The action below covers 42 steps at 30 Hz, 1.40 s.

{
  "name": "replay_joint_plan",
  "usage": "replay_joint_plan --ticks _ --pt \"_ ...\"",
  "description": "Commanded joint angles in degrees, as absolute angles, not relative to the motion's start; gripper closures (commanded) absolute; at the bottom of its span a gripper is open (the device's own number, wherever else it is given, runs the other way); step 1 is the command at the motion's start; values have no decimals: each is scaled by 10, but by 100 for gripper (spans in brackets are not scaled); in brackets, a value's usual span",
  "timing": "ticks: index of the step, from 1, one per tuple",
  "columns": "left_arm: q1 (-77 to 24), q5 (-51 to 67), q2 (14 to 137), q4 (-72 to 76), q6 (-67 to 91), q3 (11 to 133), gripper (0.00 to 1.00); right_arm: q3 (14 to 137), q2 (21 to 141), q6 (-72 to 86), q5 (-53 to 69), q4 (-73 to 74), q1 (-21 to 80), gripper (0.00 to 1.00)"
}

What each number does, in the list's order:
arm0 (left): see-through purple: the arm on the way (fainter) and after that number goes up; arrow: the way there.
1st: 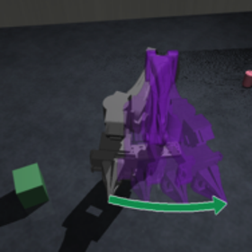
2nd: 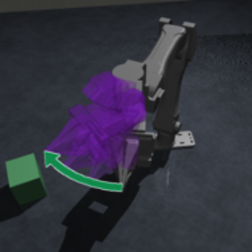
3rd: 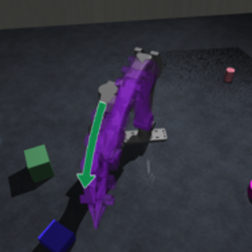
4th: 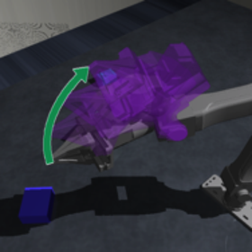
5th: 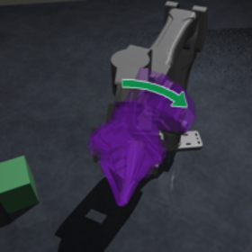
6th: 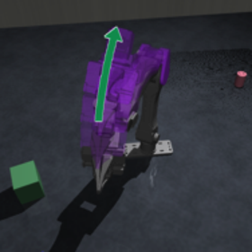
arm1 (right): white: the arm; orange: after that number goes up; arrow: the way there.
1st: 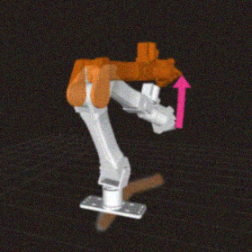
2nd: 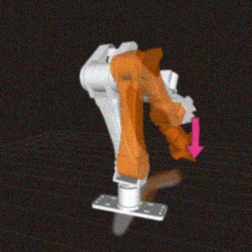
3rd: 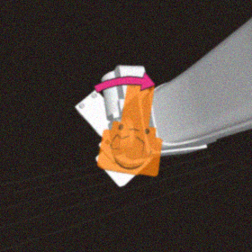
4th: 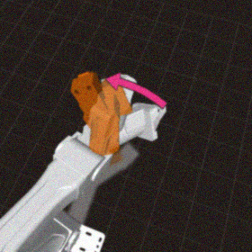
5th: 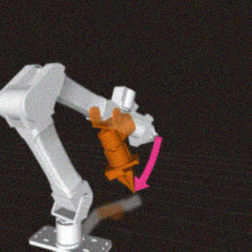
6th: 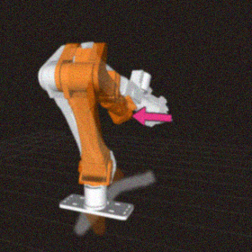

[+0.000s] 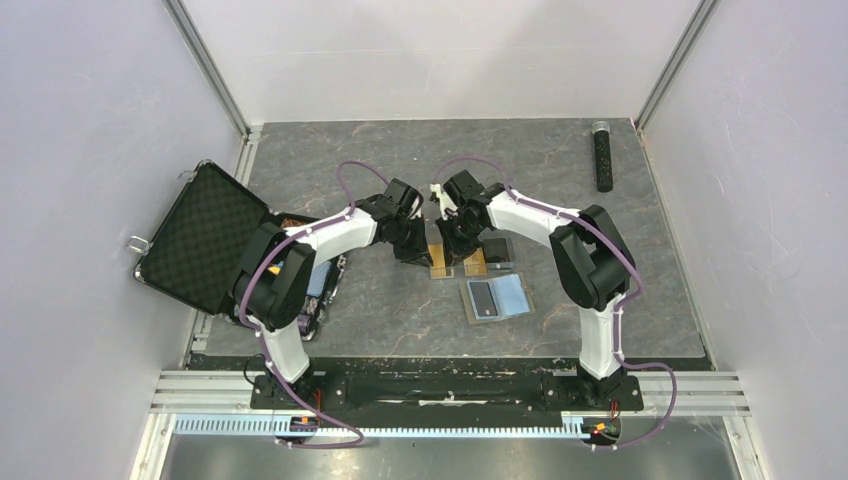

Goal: Put the credit cards into the card holder
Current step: Pick up the credit card from the storage box.

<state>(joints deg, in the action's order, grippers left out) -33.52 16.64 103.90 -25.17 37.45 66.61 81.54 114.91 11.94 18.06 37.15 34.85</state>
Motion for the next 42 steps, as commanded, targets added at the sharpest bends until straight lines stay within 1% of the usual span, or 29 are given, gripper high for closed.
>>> replay_joint_plan --ticks 1,9,11,12,14,16,19,21,26,30,35,39,42 --pt "-355 163 1071 -255 348 658 93 837 1137 110 187 367 357 93" --pt "-355 162 1070 -255 348 657 93 836 1141 112 192 360 358 94" --pt "-355 162 1069 -255 348 657 93 837 1140 111 178 361 357 89" --pt "-355 161 1068 -255 347 656 93 835 1140 110 169 362 356 85" --pt "-355 160 1067 -255 348 655 93 832 1137 110 156 361 354 72" --pt "-355 159 1065 -255 347 653 93 827 1133 110 142 361 351 64" --pt "-355 158 1063 -255 348 652 93 821 1133 109 131 360 348 58" --pt "-355 158 1064 -255 348 652 93 817 1138 108 132 359 347 58" --pt "-355 159 1066 -255 348 653 93 798 1150 106 156 344 347 67" --pt "-356 159 1068 -255 347 654 93 791 1154 114 186 329 348 82" --pt "-355 160 1069 -255 346 656 93 792 1162 120 209 325 349 88" --pt "-356 160 1068 -255 346 656 93 802 1157 122 212 328 351 97" --pt "-356 161 1068 -255 346 656 93 820 1156 122 214 338 354 100"
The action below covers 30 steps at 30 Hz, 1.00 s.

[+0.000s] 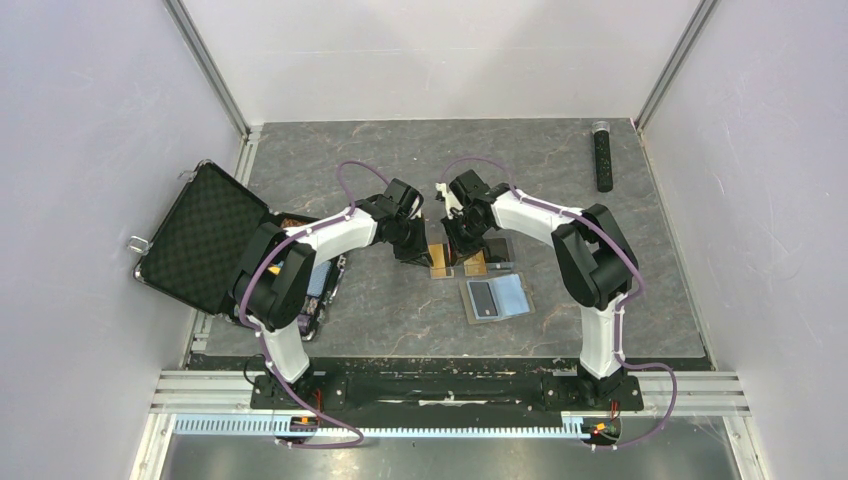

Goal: Put the credit cards into the card holder
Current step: Pick up the credit card from the storage box.

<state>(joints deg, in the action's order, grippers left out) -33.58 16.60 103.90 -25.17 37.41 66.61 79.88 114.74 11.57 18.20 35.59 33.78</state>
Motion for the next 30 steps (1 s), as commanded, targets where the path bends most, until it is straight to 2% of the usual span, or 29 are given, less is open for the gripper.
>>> replay_joint_plan --ticks 1,22,30 --pt "-355 160 1070 -255 346 656 93 826 1156 121 214 341 355 100" --pt "-356 161 1071 -255 346 656 93 865 1136 140 246 350 364 100" --pt "-356 160 1069 -255 346 656 93 845 1112 147 248 316 365 94"
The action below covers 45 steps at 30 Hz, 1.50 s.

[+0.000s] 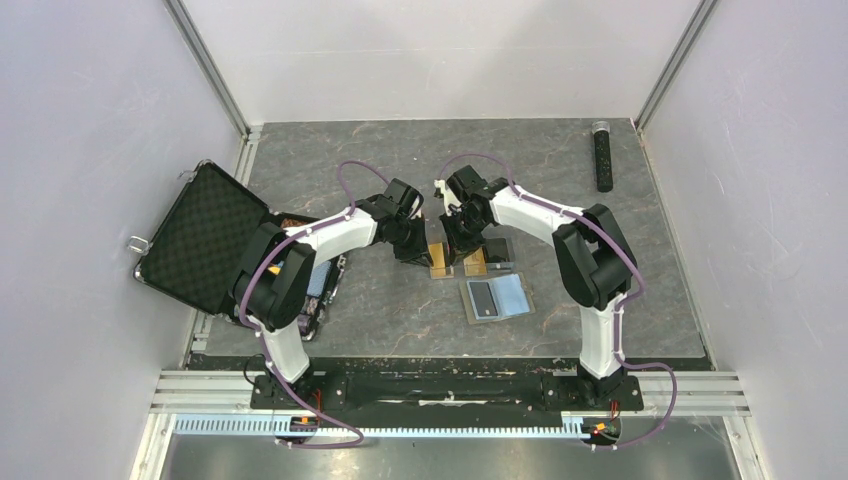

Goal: Put the credit cards into the card holder
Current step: Pick up the credit card from the storage box.

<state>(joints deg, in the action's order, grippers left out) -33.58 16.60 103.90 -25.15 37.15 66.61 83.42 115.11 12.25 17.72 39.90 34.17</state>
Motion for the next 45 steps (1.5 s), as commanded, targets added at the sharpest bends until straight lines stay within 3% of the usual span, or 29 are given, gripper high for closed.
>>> replay_joint_plan --ticks 1,7,16,26,27,30,31,36,42,45 --pt "-356 160 1069 -255 346 655 93 842 1109 150 249 310 365 93" --pt "-356 159 1067 -255 346 653 93 819 1099 172 269 278 360 85" --pt "-356 160 1066 -255 346 652 93 783 1112 182 277 257 351 81" --pt "-356 159 1069 -255 346 654 93 776 1116 162 247 274 350 67" --pt "-356 159 1068 -256 345 654 93 774 1116 161 247 272 350 71" --pt "-356 155 1063 -256 345 654 93 771 1119 160 253 270 348 97" --pt "-355 151 1061 -258 344 653 93 771 1117 158 254 270 346 100" --pt "-352 126 1035 -264 345 650 90 771 1082 147 255 272 328 100" --pt "-339 96 957 -264 351 658 61 752 1011 123 307 256 292 100" --pt "-332 119 912 -233 350 663 52 713 971 139 365 223 262 100"
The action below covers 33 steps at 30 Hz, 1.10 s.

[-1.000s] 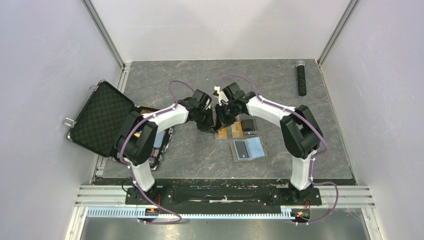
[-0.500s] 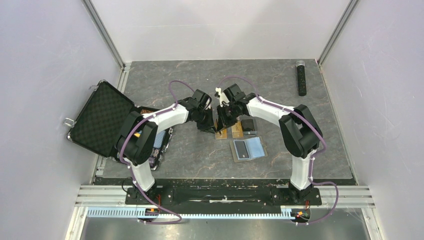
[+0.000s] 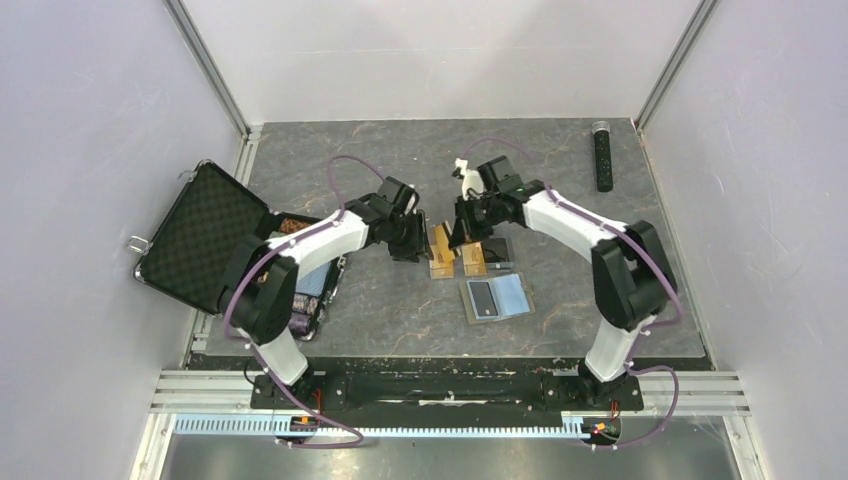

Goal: Put the credit cards into the card holder
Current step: Pick up the credit card from the storage box, then insert the credit card into the card holder.

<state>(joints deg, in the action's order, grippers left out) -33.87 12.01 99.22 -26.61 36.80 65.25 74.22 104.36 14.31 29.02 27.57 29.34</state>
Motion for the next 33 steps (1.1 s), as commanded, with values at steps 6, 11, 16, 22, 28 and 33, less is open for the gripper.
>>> replay_joint_plan --ticks 6,11,16,22,28,33 --pt "-313 243 862 -62 409 623 43 657 911 191 459 156 207 100" --pt "-307 347 872 140 489 575 43 634 883 255 535 92 181 100" --pt "-307 373 901 212 522 566 47 614 868 313 562 27 175 100" --pt "-307 390 917 245 543 564 62 587 863 364 576 -42 171 100" --pt "-306 370 915 236 547 549 58 567 859 408 588 -99 167 100" --pt "-306 338 908 158 520 560 57 563 856 409 588 -101 166 100"
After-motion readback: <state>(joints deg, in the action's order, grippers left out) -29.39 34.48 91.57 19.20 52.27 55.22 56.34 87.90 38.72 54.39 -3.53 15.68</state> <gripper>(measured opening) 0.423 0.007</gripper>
